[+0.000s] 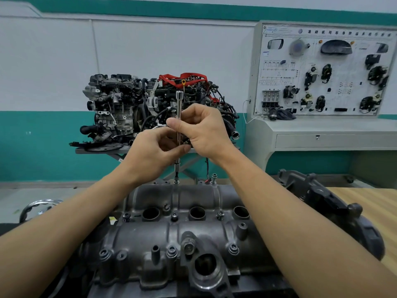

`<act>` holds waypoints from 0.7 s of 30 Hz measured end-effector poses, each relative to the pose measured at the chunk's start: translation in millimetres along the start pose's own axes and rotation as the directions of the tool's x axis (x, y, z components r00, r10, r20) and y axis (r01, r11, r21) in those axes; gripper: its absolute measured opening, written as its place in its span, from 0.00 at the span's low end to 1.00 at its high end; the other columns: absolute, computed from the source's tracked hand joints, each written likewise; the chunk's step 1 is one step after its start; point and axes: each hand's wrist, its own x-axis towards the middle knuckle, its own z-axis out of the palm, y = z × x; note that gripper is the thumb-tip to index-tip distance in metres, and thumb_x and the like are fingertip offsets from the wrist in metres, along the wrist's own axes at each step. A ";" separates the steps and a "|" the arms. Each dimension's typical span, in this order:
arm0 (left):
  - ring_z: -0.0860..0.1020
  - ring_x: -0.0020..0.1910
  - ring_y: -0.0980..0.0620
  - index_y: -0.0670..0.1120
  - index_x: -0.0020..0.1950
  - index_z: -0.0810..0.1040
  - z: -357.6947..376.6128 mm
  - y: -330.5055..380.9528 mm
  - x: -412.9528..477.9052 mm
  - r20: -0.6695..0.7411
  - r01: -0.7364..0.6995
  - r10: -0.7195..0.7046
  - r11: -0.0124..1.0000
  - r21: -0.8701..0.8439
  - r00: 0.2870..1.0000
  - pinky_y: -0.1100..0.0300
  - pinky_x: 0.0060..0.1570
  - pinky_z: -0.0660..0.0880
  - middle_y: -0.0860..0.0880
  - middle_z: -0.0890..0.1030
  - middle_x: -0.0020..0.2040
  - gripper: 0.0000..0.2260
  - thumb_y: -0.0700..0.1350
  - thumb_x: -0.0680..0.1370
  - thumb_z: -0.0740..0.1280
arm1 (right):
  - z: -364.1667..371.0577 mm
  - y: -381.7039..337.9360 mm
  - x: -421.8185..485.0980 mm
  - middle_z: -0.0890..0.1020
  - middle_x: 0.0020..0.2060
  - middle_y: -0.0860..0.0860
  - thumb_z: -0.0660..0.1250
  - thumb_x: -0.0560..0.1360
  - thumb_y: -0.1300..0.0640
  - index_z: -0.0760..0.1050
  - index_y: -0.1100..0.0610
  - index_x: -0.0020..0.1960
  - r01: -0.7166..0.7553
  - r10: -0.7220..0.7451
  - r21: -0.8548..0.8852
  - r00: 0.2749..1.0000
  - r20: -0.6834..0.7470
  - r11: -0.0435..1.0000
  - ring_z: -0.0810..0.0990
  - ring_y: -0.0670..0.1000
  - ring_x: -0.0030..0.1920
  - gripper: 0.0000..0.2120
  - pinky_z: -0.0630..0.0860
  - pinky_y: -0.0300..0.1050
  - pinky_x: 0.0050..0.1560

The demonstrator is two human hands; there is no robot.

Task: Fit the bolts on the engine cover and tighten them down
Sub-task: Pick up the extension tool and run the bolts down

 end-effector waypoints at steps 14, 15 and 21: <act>0.85 0.48 0.50 0.43 0.55 0.82 -0.8 -5.0 -0.6 0.100 0.039 -0.037 0.999 -0.011 0.994 0.49 0.53 0.82 0.47 0.86 0.47 0.08 0.38 0.83 0.63 | -1.8 2.5 2.1 0.86 0.40 0.56 0.66 0.80 0.61 0.82 0.59 0.45 -0.020 0.016 0.027 0.992 0.125 0.999 0.83 0.50 0.40 0.08 0.82 0.46 0.44; 0.85 0.46 0.48 0.42 0.54 0.82 -0.6 -4.7 -0.4 0.080 0.030 -0.031 1.000 0.007 0.996 0.46 0.52 0.81 0.47 0.86 0.46 0.07 0.41 0.82 0.65 | -1.2 2.6 1.7 0.86 0.38 0.55 0.69 0.78 0.62 0.82 0.60 0.43 -0.011 0.008 0.027 0.995 0.100 1.000 0.84 0.51 0.40 0.06 0.83 0.47 0.47; 0.84 0.36 0.45 0.41 0.45 0.83 -1.4 -1.9 1.3 -0.044 0.011 -0.009 0.999 0.034 0.999 0.44 0.41 0.81 0.47 0.85 0.36 0.06 0.43 0.78 0.73 | -3.7 2.0 1.6 0.82 0.36 0.50 0.75 0.74 0.55 0.79 0.58 0.44 -0.018 0.018 -0.009 0.999 0.033 1.000 0.79 0.44 0.35 0.07 0.77 0.37 0.39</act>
